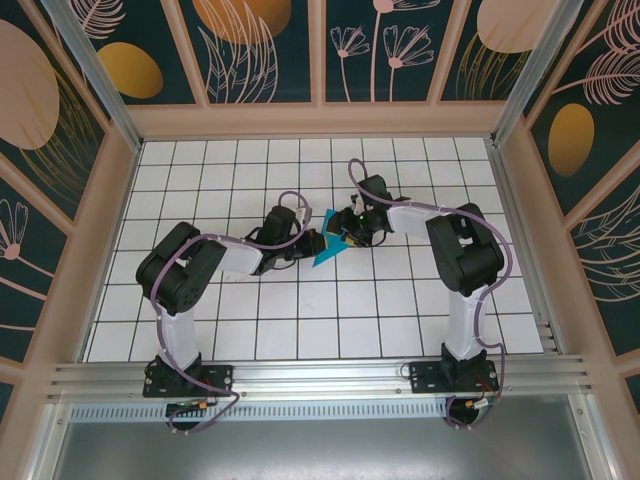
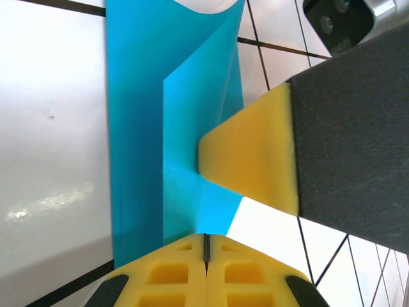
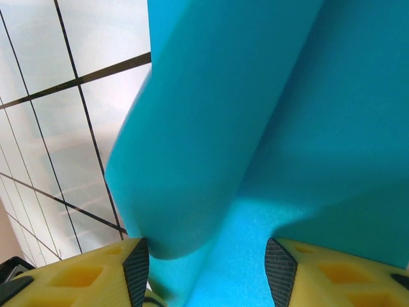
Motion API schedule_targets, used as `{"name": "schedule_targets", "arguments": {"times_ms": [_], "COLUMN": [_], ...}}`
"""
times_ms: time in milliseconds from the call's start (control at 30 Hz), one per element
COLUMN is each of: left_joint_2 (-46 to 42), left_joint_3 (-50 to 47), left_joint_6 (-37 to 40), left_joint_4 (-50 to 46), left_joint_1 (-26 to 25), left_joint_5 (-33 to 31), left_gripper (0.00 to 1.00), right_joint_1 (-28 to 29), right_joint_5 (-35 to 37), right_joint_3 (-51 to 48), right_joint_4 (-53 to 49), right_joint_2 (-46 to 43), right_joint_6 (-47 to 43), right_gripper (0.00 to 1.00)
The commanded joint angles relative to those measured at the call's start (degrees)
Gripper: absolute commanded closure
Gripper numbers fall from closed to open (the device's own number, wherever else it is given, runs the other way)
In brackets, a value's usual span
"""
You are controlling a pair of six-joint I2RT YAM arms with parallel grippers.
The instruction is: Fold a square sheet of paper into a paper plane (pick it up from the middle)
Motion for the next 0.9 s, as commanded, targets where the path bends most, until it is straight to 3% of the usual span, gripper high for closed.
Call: {"name": "schedule_targets", "arguments": {"times_ms": [0, 867], "left_joint_2": [0.7, 1.5], "left_joint_3": [1.4, 1.7], "left_joint_6": [1.2, 2.0], "left_joint_4": [-1.5, -2.5], "left_joint_1": [0.5, 0.6], "left_joint_5": [-1.8, -3.2], "left_gripper": [0.94, 0.95], "right_joint_1": [-0.1, -0.1], "right_joint_5": [5.2, 9.5], "right_joint_3": [-1.6, 1.5], "right_joint_4": [-4.1, -10.0], "right_joint_2": [4.8, 9.7], "right_joint_6": [-1.0, -0.4], "right_gripper": [0.44, 0.51]}}
